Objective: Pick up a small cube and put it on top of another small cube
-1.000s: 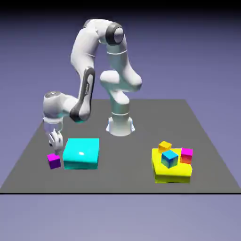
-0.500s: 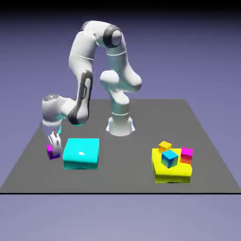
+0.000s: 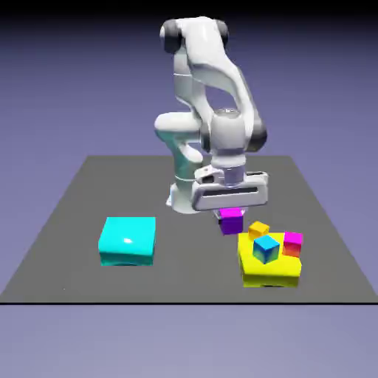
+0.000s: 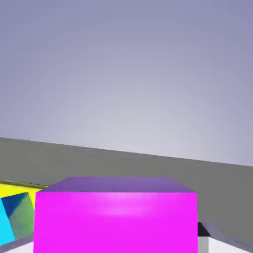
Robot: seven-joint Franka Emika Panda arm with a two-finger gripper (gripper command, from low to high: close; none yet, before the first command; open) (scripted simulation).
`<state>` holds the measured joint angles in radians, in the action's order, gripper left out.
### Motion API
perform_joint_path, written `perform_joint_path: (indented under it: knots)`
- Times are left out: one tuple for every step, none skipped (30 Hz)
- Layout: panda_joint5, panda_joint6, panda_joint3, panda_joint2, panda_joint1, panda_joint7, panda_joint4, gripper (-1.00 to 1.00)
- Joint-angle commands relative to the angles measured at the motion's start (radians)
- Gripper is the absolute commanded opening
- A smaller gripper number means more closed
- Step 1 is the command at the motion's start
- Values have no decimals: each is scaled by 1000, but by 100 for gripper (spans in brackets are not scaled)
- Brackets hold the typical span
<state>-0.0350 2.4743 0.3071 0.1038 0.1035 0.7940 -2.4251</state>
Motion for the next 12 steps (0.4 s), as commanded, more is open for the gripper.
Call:
perform_joint_path:
  knots:
    - [6, -16, 22, -4, 21, -14, 4, -100]
    - [5, -17, 13, -40, 34, -24, 6, -100]
    - [5, -17, 13, -40, 34, -24, 6, -100]
    - [5, -17, 13, -40, 34, -24, 6, -100]
    - [25, 23, 7, -76, 38, -9, 0, -100]
    - [44, 63, 1, -113, 43, 5, -6, -100]
    - [64, 103, -5, -149, 48, 19, -11, -100]
    - [84, 143, -10, -185, 52, 34, -17, -100]
    - [95, 164, -14, -204, 54, 41, -20, -100]
    - [95, 165, -14, -204, 54, 41, -20, 100]
    - [95, 165, -14, -204, 54, 41, -20, 100]
    - [75, 124, -8, -168, 50, 27, -14, 100]
